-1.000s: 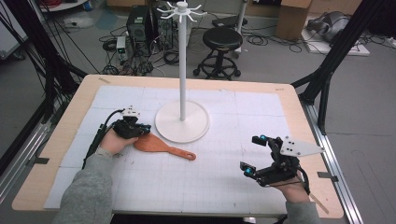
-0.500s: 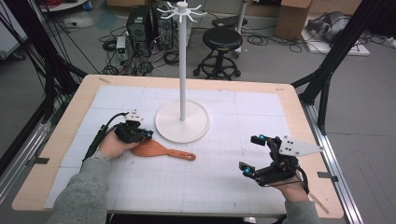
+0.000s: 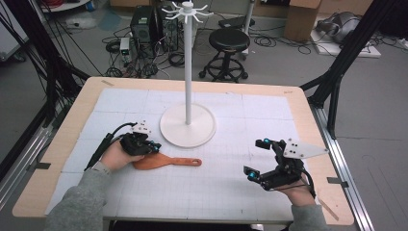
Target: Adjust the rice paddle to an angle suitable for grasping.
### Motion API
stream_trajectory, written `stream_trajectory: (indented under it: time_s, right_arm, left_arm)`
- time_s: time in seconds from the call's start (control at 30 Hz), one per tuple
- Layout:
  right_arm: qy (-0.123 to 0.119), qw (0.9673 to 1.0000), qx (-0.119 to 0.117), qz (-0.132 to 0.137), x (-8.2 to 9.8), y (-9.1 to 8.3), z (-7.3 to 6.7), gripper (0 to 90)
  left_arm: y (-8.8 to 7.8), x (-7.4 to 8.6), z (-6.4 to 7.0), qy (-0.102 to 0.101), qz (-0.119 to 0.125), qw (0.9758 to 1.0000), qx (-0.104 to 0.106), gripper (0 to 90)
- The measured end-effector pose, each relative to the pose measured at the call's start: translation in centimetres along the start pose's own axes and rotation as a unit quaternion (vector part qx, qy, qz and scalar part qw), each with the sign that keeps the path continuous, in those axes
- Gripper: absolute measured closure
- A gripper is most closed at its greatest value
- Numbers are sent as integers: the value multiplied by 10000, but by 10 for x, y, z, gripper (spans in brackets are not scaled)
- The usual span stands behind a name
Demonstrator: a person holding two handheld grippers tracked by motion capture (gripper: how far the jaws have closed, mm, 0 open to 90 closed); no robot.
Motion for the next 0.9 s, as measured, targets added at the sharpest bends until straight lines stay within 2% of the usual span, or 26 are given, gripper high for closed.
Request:
stream_trajectory:
  time_s: [0.07,0.3,0.33,0.47,0.63,0.7,0.8,0.9]
  right_arm:
    - [20,10000,-14,-33,0,1,0,9]
    - [23,10000,-38,-35,0,3,2,9]
    - [5,10000,-28,-17,0,3,3,9]
    - [11,10000,-16,-29,0,4,5,9]
    - [41,9999,-23,-122,2,7,3,9]
    - [16,9999,-33,-132,3,8,3,9]
    - [24,9998,-34,-181,5,9,3,9]
    - [17,9997,-49,-257,8,12,2,9]
  left_arm:
    - [-2,2,4,101,-64,9999,-10,896]
    - [-7,4,18,218,-243,9995,-6,896]
    - [-8,5,20,253,-221,9994,27,896]
    - [-12,11,24,111,-39,9998,171,896]
    - [-17,19,31,24,159,9994,305,896]
    - [-20,22,34,7,167,9993,349,896]
    - [-23,25,39,165,156,9992,314,896]
    - [-26,28,44,188,116,9990,378,896]
Point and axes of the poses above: each handheld gripper's, and its own axes: y roughly forward along the jaws, x roughly out of its underside, z roughly to its right, the point moved 7 cm from there along y, roughly forward along the jaws, and after that the axes turned 4 degrees about y, right-handed, at the moved point
